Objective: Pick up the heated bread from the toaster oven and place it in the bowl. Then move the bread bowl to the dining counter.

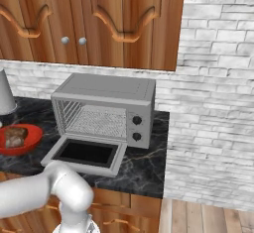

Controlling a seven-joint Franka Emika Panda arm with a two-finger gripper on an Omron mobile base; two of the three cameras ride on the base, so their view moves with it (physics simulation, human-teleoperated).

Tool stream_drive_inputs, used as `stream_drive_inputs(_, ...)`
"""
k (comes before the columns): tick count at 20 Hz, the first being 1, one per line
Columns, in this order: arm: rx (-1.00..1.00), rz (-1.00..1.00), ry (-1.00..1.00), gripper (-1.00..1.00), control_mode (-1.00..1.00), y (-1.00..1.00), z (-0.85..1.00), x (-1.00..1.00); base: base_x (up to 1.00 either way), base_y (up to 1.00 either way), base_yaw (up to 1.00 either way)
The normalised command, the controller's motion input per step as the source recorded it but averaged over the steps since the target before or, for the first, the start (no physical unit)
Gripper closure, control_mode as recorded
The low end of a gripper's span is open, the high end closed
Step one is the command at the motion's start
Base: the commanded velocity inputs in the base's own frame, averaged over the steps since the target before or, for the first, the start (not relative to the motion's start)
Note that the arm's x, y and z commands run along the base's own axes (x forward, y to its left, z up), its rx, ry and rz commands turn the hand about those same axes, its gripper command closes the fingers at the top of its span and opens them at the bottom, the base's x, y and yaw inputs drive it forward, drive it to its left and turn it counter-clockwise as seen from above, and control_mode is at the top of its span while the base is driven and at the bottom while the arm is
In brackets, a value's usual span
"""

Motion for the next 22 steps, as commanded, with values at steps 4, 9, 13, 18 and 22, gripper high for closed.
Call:
stream_drive_inputs(4, -0.14, 0.0, -0.44, 1.0, -1.0, -0.46, 0.92, -0.6, 0.0, 0.0, 0.0)
stream_drive_inputs(9, -0.17, 0.0, -0.51, 1.0, -1.0, -0.45, 1.0, -0.64, 0.0, 0.0, 0.0)
stream_drive_inputs(13, -0.05, 0.0, -0.3, 1.0, -1.0, -0.58, 1.0, -0.31, 0.0, 0.0, 0.0)
stream_drive_inputs(18, 0.0, 0.03, -0.2, 1.0, -1.0, -0.96, 0.95, -0.36, 0.0, 0.0, 0.0)
stream_drive_inputs(22, 0.0, 0.05, -0.11, 1.0, -1.0, -0.64, 0.72, -0.3, 0.0, 0.0, 0.0)
